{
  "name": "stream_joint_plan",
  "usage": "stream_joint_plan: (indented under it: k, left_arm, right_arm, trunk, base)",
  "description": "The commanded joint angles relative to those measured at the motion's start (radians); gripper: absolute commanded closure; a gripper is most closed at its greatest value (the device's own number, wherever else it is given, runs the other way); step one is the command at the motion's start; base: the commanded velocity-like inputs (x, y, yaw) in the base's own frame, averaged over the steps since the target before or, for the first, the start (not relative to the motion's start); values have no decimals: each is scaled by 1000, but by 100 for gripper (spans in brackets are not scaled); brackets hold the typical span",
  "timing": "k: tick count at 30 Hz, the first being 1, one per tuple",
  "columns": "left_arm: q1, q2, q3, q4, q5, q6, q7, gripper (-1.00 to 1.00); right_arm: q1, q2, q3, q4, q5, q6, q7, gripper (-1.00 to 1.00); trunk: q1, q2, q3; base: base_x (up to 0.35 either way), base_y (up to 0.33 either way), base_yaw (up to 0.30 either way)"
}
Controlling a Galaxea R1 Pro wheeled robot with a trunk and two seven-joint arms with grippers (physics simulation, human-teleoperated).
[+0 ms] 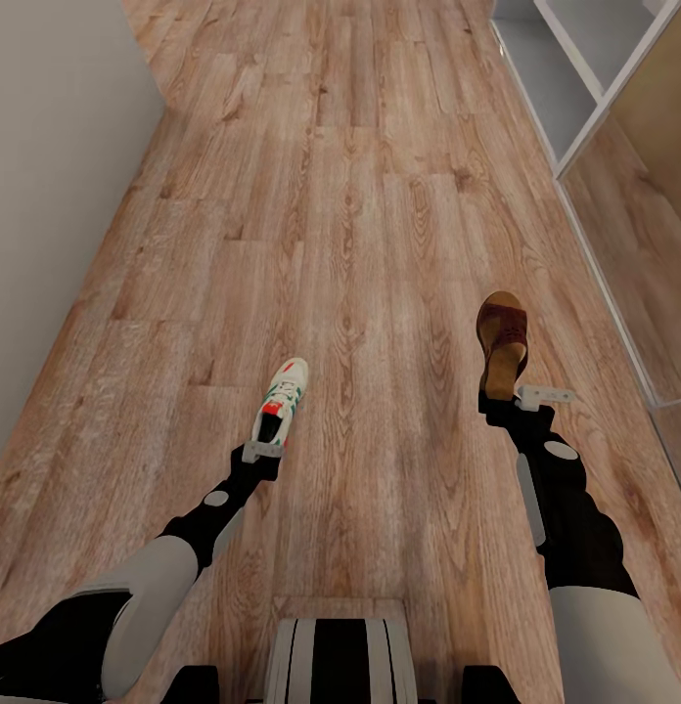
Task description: Pick up the two gym shoes and the two sandals from the corridor floor and place them onto the hallstand (shoe rack) in the corridor, making sure they are on the rack and not on the floor. Arrange them so the two gym shoes are next to each other and the two sandals are next to each other.
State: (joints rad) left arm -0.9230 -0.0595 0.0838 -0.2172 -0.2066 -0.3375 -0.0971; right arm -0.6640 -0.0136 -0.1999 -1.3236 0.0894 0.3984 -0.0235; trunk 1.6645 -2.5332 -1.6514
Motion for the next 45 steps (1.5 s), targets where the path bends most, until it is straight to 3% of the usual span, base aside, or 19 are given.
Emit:
stream_joint_plan:
  k: [1, 8, 23, 30, 32, 34, 35, 39, 45]
  left_arm:
    - [0, 0, 8, 1, -10, -3, -4, 100]
    - [0, -1, 8, -1, -10, -3, -4, 100]
    - [-2, -1, 13, -25, -8, 6, -1, 100]
    - [-2, 1, 16, -232, -5, 259, -2, 100]
    - [-2, 0, 18, -258, -2, 297, -2, 100]
    - [-2, 0, 33, -276, 0, 330, -3, 100]
    - [-2, -3, 93, -286, 2, 348, -3, 100]
    - [-1, -15, 153, -286, 1, 354, -2, 100]
    - [-2, -13, 164, -285, 1, 366, -1, 100]
  right_arm:
    - [0, 0, 1, -2, 6, 7, -1, 100]
    - [0, 0, 1, -2, 5, 7, -1, 100]
    - [0, 1, 4, -1, 6, 6, 0, 100]
    - [0, 0, 9, -2, 6, 5, 0, 100]
    - [0, 0, 9, -2, 6, 5, 2, 100]
    - [0, 1, 8, -2, 6, 5, 4, 100]
    - [0, 2, 8, 2, 6, 5, 5, 100]
    - [0, 3, 12, 5, 8, 5, 5, 100]
    - [0, 3, 14, 6, 10, 5, 4, 100]
  trunk:
    - [0, 0, -1]
    - [0, 0, -1]
    - [-7, 3, 57]
    - [-10, 5, 85]
    - [-11, 5, 92]
    - [-12, 6, 100]
    - [-12, 6, 104]
    - [-14, 7, 120]
    - [-17, 8, 151]
  base:
    - [0, 0, 0]
    - [0, 0, 0]
    - [0, 0, 0]
    - [0, 0, 0]
    - [0, 0, 0]
    - [0, 0, 0]
    - [0, 0, 0]
    - [0, 0, 0]
    - [0, 0, 0]
